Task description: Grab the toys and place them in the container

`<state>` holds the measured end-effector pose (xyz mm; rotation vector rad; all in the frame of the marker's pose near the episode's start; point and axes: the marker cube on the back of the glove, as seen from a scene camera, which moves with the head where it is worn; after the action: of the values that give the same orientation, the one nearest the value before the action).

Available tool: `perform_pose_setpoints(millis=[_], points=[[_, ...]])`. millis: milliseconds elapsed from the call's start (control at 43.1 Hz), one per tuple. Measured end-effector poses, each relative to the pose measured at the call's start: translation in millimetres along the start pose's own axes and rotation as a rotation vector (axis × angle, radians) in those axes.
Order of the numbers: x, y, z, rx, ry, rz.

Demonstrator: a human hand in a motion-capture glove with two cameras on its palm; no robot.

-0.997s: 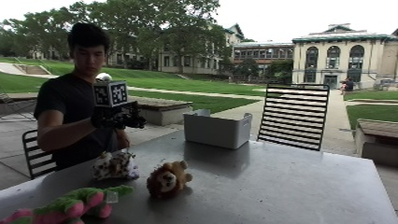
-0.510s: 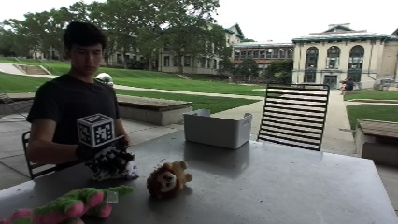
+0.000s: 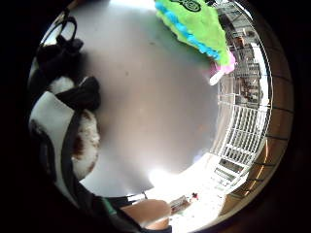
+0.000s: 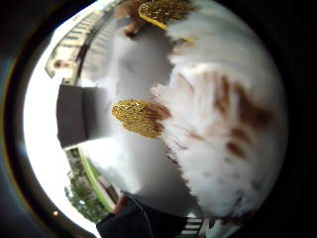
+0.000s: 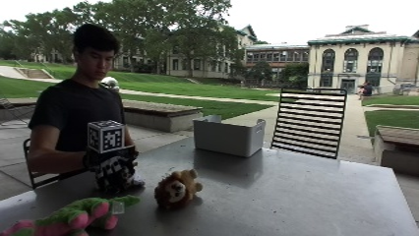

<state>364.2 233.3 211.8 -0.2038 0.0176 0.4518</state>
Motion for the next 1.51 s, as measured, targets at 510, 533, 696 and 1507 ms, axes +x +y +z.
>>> perform_pose_setpoints(millis=[510,533,696,1507], points=[[-13,-41,-45,-0.008,-0.186,0.018],[-18,-43,-55,0.003,-0.184,0.022],[-62,-56,-130,0.09,-0.137,-0.027],[-461,-37,-344,0.291,-0.212,-0.367]])
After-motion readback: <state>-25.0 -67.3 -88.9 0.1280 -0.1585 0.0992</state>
